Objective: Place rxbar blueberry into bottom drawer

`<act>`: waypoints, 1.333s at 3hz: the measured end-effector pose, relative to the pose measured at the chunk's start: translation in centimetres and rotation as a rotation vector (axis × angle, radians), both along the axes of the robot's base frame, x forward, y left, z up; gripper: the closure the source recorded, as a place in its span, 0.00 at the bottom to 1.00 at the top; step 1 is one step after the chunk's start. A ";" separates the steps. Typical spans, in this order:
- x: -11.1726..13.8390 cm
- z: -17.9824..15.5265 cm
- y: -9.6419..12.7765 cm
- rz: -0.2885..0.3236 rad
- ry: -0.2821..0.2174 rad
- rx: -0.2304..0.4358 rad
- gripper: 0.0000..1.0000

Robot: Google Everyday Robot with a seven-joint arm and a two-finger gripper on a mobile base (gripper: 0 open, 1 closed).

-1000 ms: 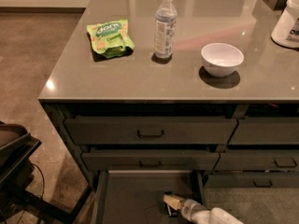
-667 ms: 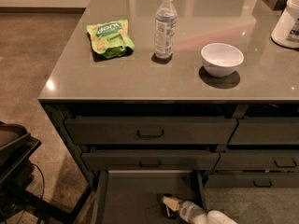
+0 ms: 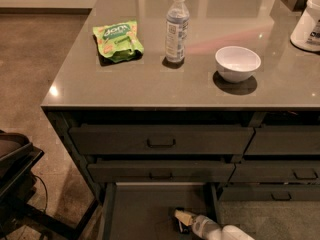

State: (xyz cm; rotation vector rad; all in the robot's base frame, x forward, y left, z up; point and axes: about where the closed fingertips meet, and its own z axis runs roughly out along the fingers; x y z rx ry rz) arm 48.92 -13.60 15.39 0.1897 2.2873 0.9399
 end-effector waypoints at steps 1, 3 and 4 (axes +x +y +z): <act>0.0 0.0 0.0 0.000 0.000 0.000 0.36; 0.0 0.0 0.0 0.000 0.000 0.000 0.00; 0.0 0.0 0.0 0.000 0.000 0.000 0.00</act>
Offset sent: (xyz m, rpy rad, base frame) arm 0.0000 0.0000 0.0000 0.0000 0.0000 0.0000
